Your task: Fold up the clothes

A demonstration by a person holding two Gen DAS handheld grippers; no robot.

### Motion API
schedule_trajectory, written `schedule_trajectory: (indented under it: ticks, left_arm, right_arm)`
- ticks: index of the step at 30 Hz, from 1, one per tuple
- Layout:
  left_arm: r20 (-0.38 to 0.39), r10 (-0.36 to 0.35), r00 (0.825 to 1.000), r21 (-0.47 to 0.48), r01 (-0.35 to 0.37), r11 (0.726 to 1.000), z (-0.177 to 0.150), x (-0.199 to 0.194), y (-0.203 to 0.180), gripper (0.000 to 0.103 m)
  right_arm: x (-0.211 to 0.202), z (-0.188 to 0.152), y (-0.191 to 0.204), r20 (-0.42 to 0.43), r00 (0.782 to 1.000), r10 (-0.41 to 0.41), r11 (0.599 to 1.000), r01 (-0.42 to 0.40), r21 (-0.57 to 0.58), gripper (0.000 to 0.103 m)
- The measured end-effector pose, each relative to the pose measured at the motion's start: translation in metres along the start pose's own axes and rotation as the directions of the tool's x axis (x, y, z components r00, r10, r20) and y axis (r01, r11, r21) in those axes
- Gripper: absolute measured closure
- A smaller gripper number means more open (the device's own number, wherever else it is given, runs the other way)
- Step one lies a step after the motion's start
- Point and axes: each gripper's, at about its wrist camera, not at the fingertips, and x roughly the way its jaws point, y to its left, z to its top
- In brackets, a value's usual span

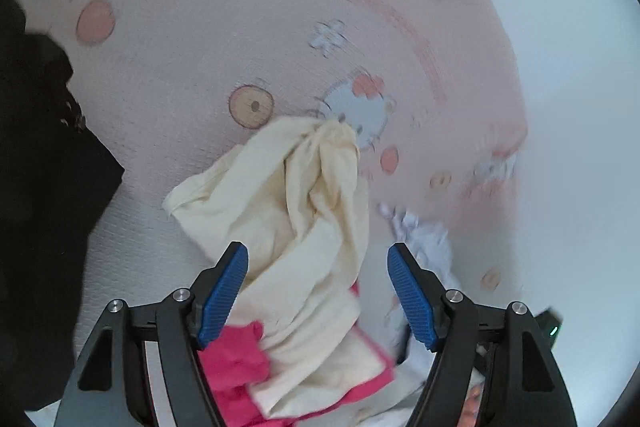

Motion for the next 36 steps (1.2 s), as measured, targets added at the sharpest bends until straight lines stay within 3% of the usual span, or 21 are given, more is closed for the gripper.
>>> schedule_trajectory:
  ticks: [4,8,14,18,23,27,31,36]
  left_arm:
    - [0.01,-0.013,1.0,0.052,0.013,0.999,-0.029,-0.015,-0.007,0.032]
    - [-0.014,0.022,1.0,0.09,-0.021,0.996,-0.058,-0.021,-0.005,0.032]
    - [-0.066,0.024,0.998,0.03,-0.022,0.999,-0.099,-0.017,0.019,0.032]
    - [-0.089,0.02,0.996,0.018,-0.019,1.0,-0.117,-0.018,0.025,0.032]
    - [-0.071,0.057,0.996,0.132,-0.047,0.99,-0.14,-0.007,0.013,0.032]
    - [-0.058,0.101,0.993,0.242,-0.084,0.967,-0.165,0.011,0.006,0.032]
    - [-0.011,0.134,0.991,0.335,-0.123,0.934,-0.187,0.017,0.004,0.032]
    - [-0.046,0.166,0.985,0.398,-0.134,0.908,-0.2,0.032,0.005,0.032]
  right_arm:
    - [-0.011,-0.026,0.003,0.005,1.0,0.001,1.0,-0.001,-0.03,0.034]
    - [-0.019,-0.053,0.004,0.004,1.0,-0.028,0.997,0.028,-0.079,0.034]
    - [-0.016,-0.099,0.003,-0.019,1.0,-0.017,0.996,0.015,-0.092,0.034]
    - [-0.01,-0.121,-0.008,-0.033,0.999,0.025,0.999,-0.027,-0.039,0.034]
    - [-0.007,-0.138,-0.03,0.015,0.994,0.109,0.993,-0.11,0.034,0.034]
    - [0.003,-0.158,-0.048,0.055,0.991,0.124,0.99,-0.127,0.054,0.034]
    - [0.017,-0.176,-0.072,0.055,0.983,0.174,0.964,-0.181,0.195,0.034]
    - [0.024,-0.185,-0.073,0.026,0.989,0.149,0.971,-0.151,0.187,0.034]
